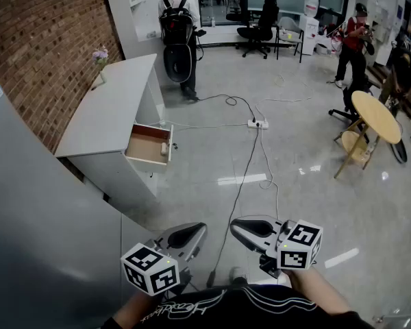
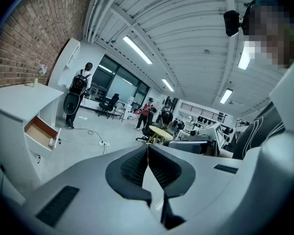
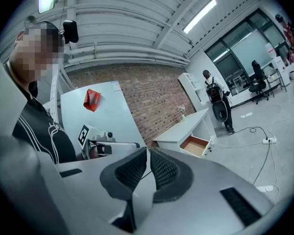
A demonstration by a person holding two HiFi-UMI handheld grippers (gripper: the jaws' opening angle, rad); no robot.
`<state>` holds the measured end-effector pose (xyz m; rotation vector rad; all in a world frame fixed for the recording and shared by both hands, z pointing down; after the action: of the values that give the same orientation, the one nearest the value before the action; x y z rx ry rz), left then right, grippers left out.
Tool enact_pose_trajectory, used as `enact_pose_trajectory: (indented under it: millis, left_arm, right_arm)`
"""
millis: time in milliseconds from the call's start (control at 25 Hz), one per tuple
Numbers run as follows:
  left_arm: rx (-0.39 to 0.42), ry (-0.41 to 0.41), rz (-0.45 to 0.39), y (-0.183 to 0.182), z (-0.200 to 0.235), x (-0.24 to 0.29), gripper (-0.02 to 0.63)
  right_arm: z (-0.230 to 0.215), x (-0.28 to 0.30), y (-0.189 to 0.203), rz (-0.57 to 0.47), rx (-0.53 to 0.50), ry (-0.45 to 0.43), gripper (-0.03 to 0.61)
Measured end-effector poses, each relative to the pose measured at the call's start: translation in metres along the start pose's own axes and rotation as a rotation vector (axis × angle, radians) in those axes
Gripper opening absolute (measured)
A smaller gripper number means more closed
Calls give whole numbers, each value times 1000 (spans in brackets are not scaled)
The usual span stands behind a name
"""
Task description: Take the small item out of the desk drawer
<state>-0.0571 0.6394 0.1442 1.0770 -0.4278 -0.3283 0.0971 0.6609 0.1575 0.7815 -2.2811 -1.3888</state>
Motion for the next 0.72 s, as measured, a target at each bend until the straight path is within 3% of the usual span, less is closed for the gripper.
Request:
enact_pose_trajectory:
  millis: [720]
  left_arm:
    - [3, 2, -1, -20, 3, 106, 23]
  right_arm:
    - [-88, -31, -44, -20, -10, 2, 57]
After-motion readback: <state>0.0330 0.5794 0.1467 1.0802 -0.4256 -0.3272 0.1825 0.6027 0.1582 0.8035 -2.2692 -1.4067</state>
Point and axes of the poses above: the fingertips, and each gripper's own axes: x forward along the fingers, z to its left, y out of its underside, the point moved 6 cm from there along -x, backward along the fingers, and after that the axes turned 6 degrees about -z, right-handed, at the moved point
